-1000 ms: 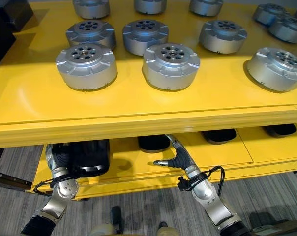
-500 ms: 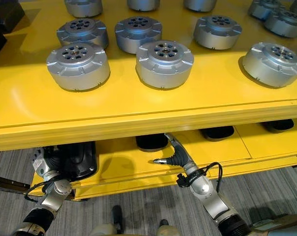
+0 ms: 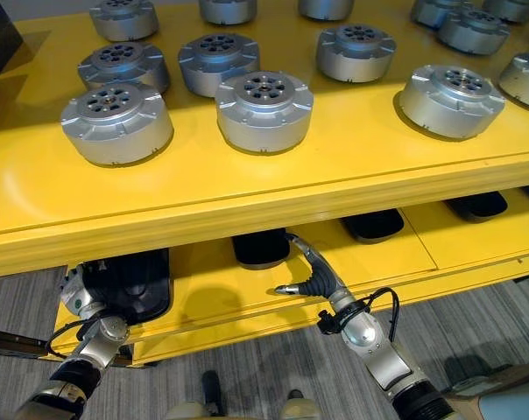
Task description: Move parts from the plastic box to the shelf.
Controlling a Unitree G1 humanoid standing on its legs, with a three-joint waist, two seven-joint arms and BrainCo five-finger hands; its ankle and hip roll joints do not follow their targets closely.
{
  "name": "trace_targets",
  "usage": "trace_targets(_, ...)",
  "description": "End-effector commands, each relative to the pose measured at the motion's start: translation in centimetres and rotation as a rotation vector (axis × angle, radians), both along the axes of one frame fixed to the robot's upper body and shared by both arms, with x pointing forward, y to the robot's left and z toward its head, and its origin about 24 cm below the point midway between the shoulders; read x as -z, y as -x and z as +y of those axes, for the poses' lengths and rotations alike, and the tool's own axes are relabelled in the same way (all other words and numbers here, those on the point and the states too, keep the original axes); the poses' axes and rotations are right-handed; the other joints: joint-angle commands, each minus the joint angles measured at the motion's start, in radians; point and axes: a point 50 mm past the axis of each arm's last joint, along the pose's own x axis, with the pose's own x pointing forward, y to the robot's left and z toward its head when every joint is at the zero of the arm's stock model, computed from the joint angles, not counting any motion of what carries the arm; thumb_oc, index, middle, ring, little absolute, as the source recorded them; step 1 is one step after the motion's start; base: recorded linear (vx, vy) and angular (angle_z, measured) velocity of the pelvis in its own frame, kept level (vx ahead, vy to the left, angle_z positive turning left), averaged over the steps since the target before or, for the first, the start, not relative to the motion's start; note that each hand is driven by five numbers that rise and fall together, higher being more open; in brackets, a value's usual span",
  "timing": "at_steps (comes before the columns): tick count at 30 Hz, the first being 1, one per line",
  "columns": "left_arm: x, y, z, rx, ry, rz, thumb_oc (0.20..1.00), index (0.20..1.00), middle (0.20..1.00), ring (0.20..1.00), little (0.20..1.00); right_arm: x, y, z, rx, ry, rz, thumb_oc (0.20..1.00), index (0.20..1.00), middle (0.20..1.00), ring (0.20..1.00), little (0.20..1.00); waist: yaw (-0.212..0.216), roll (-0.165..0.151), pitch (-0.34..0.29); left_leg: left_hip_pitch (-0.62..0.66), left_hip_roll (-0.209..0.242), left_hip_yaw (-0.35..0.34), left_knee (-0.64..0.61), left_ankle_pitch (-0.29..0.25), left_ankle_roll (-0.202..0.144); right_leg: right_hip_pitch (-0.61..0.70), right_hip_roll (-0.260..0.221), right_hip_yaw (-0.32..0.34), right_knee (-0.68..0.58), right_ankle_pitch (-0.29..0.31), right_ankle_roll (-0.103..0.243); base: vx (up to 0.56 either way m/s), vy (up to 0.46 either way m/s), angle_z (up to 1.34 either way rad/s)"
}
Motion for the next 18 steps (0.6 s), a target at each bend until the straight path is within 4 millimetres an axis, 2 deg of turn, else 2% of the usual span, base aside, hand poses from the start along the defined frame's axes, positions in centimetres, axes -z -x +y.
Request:
trace_targets(1,-2.7,-2.3,1.4,-0.034,-0.037,-0.093,0.200,0.200,0.200,0.200,0.200,-2.4,-1.2,1.0,-0.069,-0.008,-0.093,1.000,1.000,1.000,1.000,1.000,0.012,0.002,-0.018,-0.045,0.085,-0.048,0.141,-0.033,-0.044,-0.099,-0.025,0.000,0.134,0.052,0.017,0.02,0.034,-0.07)
trace_targets(5,-3.9,-3.5,1.3,-0.034,-0.043,-0.119,0.200,0.200,0.200,0.200,0.200,-2.9,-1.6,1.2,-0.075,0.000,-0.109,1.000,1.000,1.000,1.000,1.000,0.005,0.000,0.006,-0.070,0.085,-0.048,0.159,-0.037,-0.045,-0.128,-0.023,0.011,0.152,0.047,0.017,-0.05,0.036,-0.08)
trace_targets(9,-5.7,-5.1,1.3,-0.053,-0.054,-0.157,0.200,0.200,0.200,0.200,0.200,-4.2,-2.7,1.6,-0.080,0.007,-0.161,1.000,1.000,1.000,1.000,1.000,-0.002,-0.005,0.059,-0.112,0.082,-0.048,0.177,-0.038,-0.047,-0.177,-0.019,0.023,0.174,0.042,0.015,-0.14,0.032,-0.06)
trace_targets(11,-7.3,-6.2,2.0,-0.081,-0.062,-0.178,0.200,0.200,0.200,0.200,0.200,-5.0,-3.4,1.9,-0.083,0.014,-0.193,1.000,1.000,1.000,1.000,1.000,-0.008,-0.008,0.093,-0.133,0.081,-0.044,0.184,-0.038,-0.048,-0.203,-0.017,0.030,0.182,0.042,0.013,-0.12,0.032,-0.09)
trace_targets(18,-8.8,-6.8,3.1,-0.166,-0.046,-0.200,0.200,0.200,0.200,0.200,0.200,-6.4,-4.0,2.1,-0.073,0.021,-0.244,1.000,1.000,1.000,1.000,1.000,-0.016,-0.013,0.145,-0.174,0.081,-0.042,0.203,-0.038,-0.051,-0.245,-0.015,0.038,0.194,0.042,0.011,-0.08,0.027,-0.01)
